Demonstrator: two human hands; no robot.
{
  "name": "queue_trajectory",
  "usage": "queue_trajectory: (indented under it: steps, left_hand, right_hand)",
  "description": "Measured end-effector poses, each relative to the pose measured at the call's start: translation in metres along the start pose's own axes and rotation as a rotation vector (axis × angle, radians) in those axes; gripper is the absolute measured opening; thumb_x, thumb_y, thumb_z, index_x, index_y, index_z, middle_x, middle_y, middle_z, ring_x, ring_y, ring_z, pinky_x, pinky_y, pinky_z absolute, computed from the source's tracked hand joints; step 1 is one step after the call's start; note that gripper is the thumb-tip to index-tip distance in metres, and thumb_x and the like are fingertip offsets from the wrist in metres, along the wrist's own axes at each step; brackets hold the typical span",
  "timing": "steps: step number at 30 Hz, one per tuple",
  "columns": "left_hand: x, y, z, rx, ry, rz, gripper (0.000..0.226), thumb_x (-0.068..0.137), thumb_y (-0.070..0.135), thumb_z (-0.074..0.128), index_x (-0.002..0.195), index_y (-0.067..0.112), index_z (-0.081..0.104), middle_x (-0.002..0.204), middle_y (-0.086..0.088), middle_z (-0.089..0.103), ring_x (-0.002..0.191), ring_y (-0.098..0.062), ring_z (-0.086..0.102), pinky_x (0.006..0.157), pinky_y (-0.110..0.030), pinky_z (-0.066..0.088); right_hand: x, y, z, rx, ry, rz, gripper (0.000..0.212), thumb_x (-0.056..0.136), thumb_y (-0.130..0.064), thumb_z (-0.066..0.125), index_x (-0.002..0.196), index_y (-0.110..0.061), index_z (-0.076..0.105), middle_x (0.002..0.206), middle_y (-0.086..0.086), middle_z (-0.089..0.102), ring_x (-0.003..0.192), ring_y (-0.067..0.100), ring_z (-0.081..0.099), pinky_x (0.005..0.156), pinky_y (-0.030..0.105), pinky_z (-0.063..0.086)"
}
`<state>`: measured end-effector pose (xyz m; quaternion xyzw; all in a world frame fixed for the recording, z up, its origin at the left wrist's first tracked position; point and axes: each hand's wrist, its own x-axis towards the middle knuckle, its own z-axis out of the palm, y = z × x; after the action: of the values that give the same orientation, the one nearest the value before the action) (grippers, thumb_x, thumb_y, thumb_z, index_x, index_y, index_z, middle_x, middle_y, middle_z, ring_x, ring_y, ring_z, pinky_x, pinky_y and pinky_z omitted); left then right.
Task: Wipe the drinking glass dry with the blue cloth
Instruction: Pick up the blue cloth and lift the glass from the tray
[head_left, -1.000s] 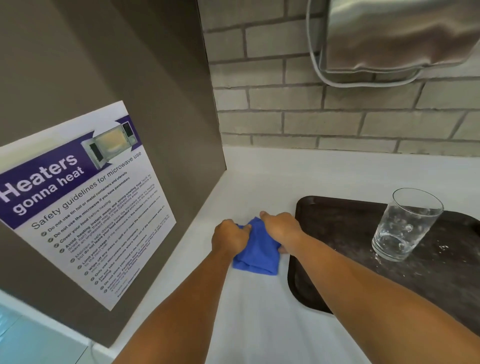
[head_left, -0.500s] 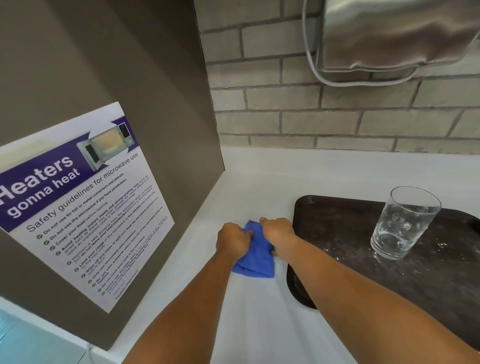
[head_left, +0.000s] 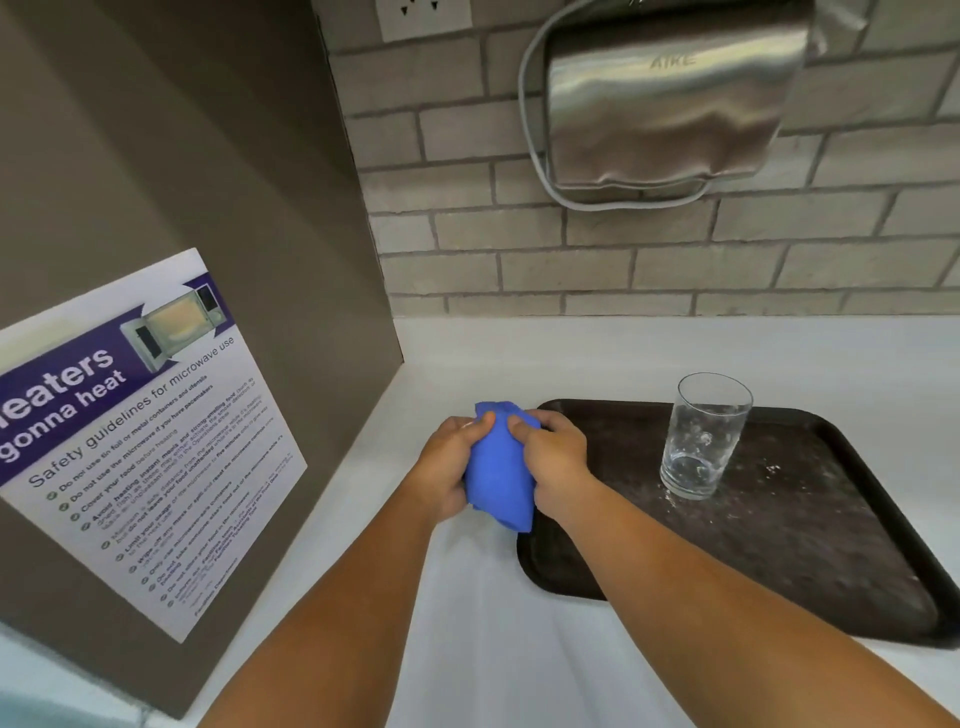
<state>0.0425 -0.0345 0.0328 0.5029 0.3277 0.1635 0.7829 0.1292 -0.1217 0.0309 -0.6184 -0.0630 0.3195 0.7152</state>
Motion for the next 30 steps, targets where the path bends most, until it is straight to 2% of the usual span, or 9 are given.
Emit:
queue_trajectory:
  steps: [8,11,13,15,18,21,24,27,30]
  left_hand:
    - [-0.017,-0.009,0.058,-0.124,-0.030,-0.042,0.029,0.091,0.017,0.064,0.116,0.001,0.065,0.116,-0.022,0.070,0.106,-0.039,0.067,0.088,-0.050,0.055]
    - [-0.014,-0.009,0.079,-0.146,0.034,-0.014,0.025,0.091,0.015,0.064,0.113,0.003,0.066,0.115,-0.020,0.071,0.102,-0.036,0.068,0.082,-0.046,0.057]
    - [-0.012,-0.009,0.091,-0.154,0.076,0.005,0.025,0.091,0.016,0.065,0.114,0.006,0.067,0.113,-0.016,0.072,0.100,-0.032,0.069,0.073,-0.040,0.058]
    - [-0.008,-0.011,0.101,-0.157,0.099,0.020,0.027,0.091,0.018,0.064,0.116,0.007,0.066,0.114,-0.015,0.071,0.100,-0.032,0.068,0.072,-0.039,0.058]
    - [-0.005,-0.016,0.110,-0.148,0.143,0.033,0.030,0.093,0.018,0.062,0.121,0.007,0.064,0.117,-0.015,0.070,0.103,-0.033,0.067,0.075,-0.041,0.057]
    - [-0.004,-0.020,0.119,-0.134,0.206,0.049,0.033,0.093,0.019,0.062,0.124,0.007,0.062,0.119,-0.015,0.069,0.103,-0.033,0.066,0.075,-0.041,0.057]
    - [-0.003,-0.022,0.123,-0.108,0.263,0.061,0.032,0.093,0.019,0.062,0.123,0.008,0.062,0.118,-0.014,0.068,0.103,-0.033,0.065,0.075,-0.040,0.056]
    - [-0.001,-0.024,0.127,-0.079,0.300,0.079,0.026,0.094,0.019,0.061,0.118,0.009,0.064,0.113,-0.012,0.069,0.101,-0.031,0.065,0.077,-0.039,0.054]
    - [0.003,-0.024,0.133,-0.058,0.330,0.094,0.018,0.094,0.019,0.062,0.109,0.012,0.066,0.111,-0.011,0.069,0.099,-0.029,0.065,0.074,-0.038,0.054]
  right_hand:
    - [-0.021,-0.024,-0.074,0.044,-0.002,-0.035,0.020,0.089,-0.012,0.070,0.109,-0.009,0.068,0.110,0.013,0.071,0.101,0.033,0.070,0.087,0.048,0.059]
    - [-0.029,-0.026,-0.117,-0.084,0.056,-0.102,0.008,0.091,-0.009,0.066,0.099,-0.010,0.068,0.093,0.011,0.072,0.076,0.021,0.069,0.062,0.031,0.060]
    - [-0.030,-0.023,-0.151,-0.232,0.194,-0.157,0.003,0.087,-0.009,0.067,0.084,-0.011,0.067,0.080,0.011,0.071,0.060,0.015,0.062,0.056,0.029,0.054]
    - [-0.028,-0.019,-0.180,-0.346,0.336,-0.199,0.015,0.082,-0.014,0.075,0.086,-0.015,0.061,0.081,0.007,0.068,0.061,0.012,0.061,0.057,0.027,0.048]
    - [-0.016,-0.018,-0.208,-0.388,0.453,-0.274,0.059,0.070,-0.029,0.088,0.114,-0.014,0.053,0.109,0.006,0.060,0.088,0.021,0.062,0.072,0.031,0.048]
    - [0.002,-0.020,-0.222,-0.427,0.313,-0.299,0.103,0.063,-0.041,0.091,0.147,-0.018,0.036,0.143,0.008,0.048,0.126,0.028,0.053,0.087,0.035,0.051]
    - [0.020,-0.024,-0.226,-0.443,0.112,-0.309,0.118,0.060,-0.047,0.091,0.155,-0.025,0.025,0.155,0.004,0.042,0.136,0.025,0.047,0.104,0.042,0.046]
    - [0.034,-0.025,-0.229,-0.428,-0.044,-0.295,0.107,0.057,-0.046,0.092,0.147,-0.030,0.037,0.139,-0.004,0.058,0.118,0.015,0.060,0.103,0.042,0.050]
    - [0.046,-0.026,-0.231,-0.426,-0.127,-0.303,0.072,0.060,-0.037,0.093,0.118,-0.048,0.052,0.115,-0.014,0.068,0.099,0.003,0.069,0.082,0.024,0.057]
